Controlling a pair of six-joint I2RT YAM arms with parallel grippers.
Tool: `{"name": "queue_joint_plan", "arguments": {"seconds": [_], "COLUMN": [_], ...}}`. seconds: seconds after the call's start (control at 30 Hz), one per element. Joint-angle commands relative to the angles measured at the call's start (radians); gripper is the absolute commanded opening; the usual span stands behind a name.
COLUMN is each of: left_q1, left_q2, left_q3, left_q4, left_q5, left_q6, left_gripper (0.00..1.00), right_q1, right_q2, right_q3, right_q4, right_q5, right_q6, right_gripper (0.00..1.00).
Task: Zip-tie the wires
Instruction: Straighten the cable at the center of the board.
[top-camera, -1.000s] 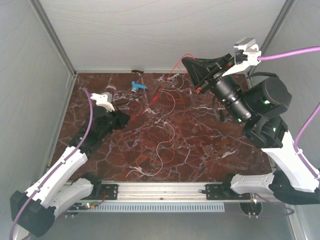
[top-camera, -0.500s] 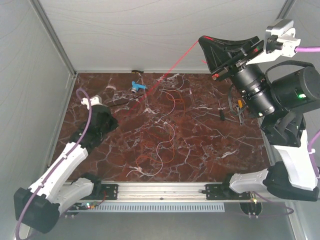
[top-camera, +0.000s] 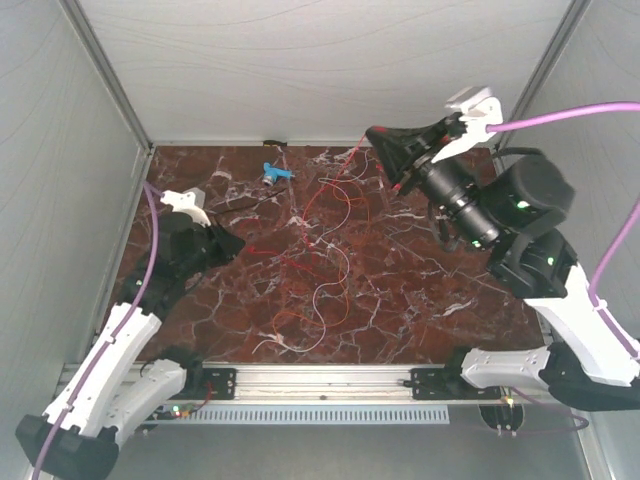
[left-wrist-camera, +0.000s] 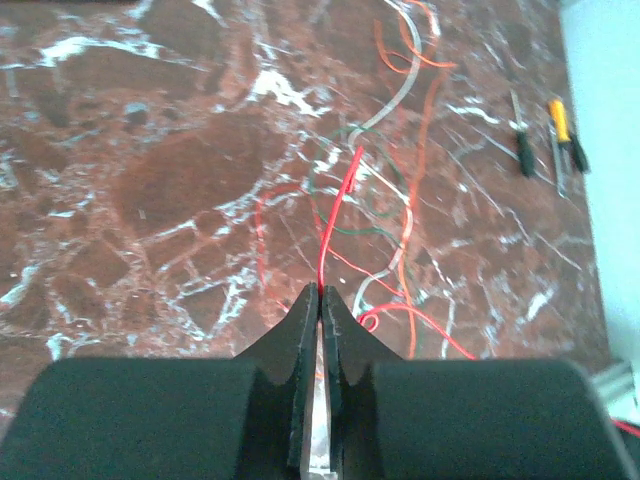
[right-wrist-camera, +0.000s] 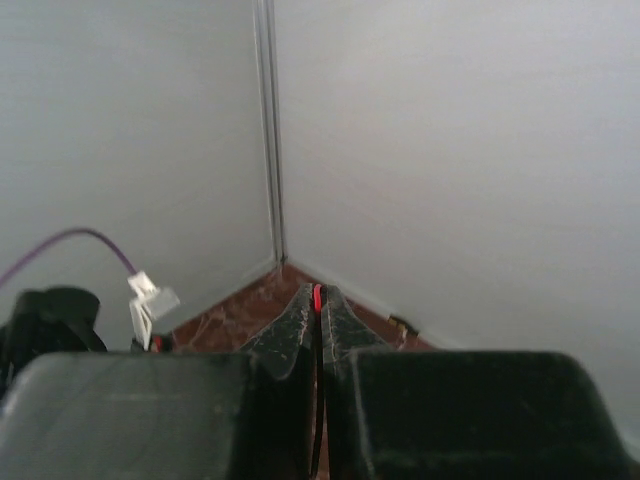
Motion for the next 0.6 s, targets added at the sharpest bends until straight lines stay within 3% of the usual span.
{"name": "queue_joint_plan", "arguments": {"seconds": [0.0, 0.13, 0.23, 0.4, 0.57], "left_q1": [-0.001, -0.012, -0.061, -0.198, -0.272], "left_q2": [-0.051, -0.065, -0.065, -0.090, -0.117], "left_q3": [0.089, 0.113, 0.124, 0.124, 0.052], "left_q4": [-0.075, -0.143, -0.176, -0.225, -0.224], "left_q5": [0.220, 0.324, 0.390, 0.332, 0.332], "left_q6": [0.064, 0.061, 0.033, -0.009, -0.098], "left_gripper": [0.00, 0.00, 0.00, 0.00, 0.00], "right_q1": [-0.003, -0.009, -0.081, -0.291, -0.415], "right_q2": [-0.032, -0.039, -0.015, 0.017, 0.057], "right_q3": [-0.099, -0.190, -0.212, -0.250, -0.311], "right_q4": [-0.029, -0.079, -0.168, -0.244, -0.231], "right_q5": [0.033, 0.130, 0.176, 0.044, -0.060], "right_q6": [0.075, 0.114, 0.188, 0.312, 0.341], "right_gripper": [0.00, 0.00, 0.00, 0.00, 0.00]}}
